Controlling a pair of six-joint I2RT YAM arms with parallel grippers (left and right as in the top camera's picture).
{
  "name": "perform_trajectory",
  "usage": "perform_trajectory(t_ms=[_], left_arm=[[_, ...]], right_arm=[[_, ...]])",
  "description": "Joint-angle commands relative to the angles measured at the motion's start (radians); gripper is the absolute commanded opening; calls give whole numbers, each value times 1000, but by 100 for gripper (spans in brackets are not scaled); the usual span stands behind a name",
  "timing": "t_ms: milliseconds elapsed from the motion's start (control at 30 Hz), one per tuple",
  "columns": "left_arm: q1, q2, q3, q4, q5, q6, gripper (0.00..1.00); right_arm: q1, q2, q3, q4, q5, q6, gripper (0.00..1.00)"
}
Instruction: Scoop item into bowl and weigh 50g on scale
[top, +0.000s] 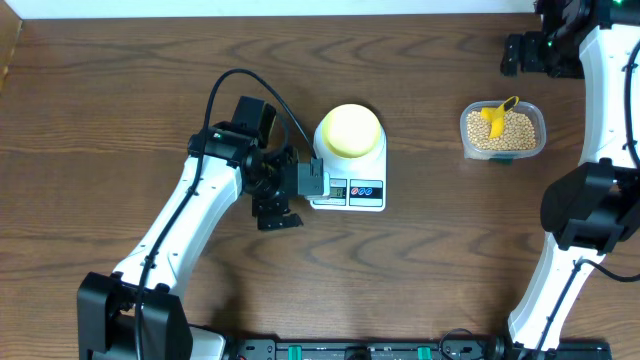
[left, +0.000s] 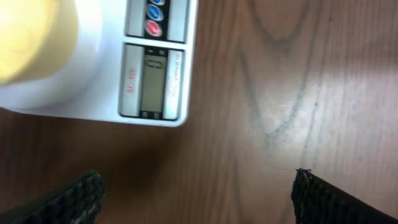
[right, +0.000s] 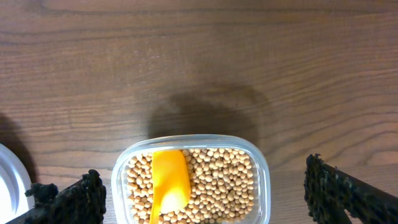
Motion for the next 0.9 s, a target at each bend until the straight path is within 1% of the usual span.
perform_trajectory(t_ms=[0, 400, 867], left_arm=[[3, 11, -3, 21, 10, 17, 98], [3, 11, -3, 119, 9, 18, 98], [18, 36, -5, 122, -39, 17, 98]], right_arm=[[3, 3, 4, -1, 0, 13, 99], [3, 3, 4, -1, 0, 13, 99], [3, 3, 4, -1, 0, 12, 99]])
